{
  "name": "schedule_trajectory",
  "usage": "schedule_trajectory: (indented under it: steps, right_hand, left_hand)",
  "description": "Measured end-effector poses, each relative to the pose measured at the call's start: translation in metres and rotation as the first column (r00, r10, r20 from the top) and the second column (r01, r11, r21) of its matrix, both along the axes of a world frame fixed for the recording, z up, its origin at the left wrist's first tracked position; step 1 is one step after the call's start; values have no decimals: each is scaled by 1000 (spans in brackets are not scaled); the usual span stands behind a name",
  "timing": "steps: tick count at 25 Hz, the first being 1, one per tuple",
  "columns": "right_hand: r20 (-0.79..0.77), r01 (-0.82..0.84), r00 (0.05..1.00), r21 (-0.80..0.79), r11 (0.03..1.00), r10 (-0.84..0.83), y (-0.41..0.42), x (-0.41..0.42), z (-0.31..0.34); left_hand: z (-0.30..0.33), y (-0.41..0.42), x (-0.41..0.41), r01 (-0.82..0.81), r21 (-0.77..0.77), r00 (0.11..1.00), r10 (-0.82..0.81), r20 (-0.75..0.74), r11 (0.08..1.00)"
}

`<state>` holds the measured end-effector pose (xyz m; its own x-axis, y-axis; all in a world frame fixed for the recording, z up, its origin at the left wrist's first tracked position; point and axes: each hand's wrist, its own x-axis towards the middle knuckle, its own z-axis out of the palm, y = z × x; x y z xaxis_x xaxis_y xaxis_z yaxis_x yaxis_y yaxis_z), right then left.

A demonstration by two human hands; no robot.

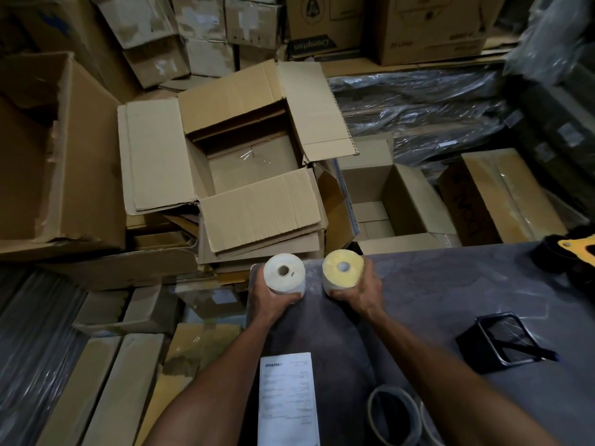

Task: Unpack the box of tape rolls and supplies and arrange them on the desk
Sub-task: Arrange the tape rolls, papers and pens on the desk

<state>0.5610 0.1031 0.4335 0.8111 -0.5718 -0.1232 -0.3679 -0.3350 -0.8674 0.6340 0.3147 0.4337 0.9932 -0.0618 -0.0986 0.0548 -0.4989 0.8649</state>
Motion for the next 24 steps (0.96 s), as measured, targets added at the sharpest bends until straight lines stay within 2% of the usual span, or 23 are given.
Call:
schedule_trajectory:
  steps: [8,15,20,24]
  right_hand:
    - [-2,-16,1000,11,1000,16,-2,0,2]
    - [-71,-12,997,66,998,17,-3,-11,2]
    - [-198,4,980,51,999,6,0,-34,10]
    - [-248,18,969,-14,1000,-21,12,-61,20]
  left_hand:
    - [-6,1,3,8,-1,1000,-8,5,1000]
    - [-10,13,-11,30,-65,996,-36,-84,997]
    - [-8,23,-31,76,55,987,-67,-144,996]
    - [13,26,-57,108,120,989,-95,-113,987]
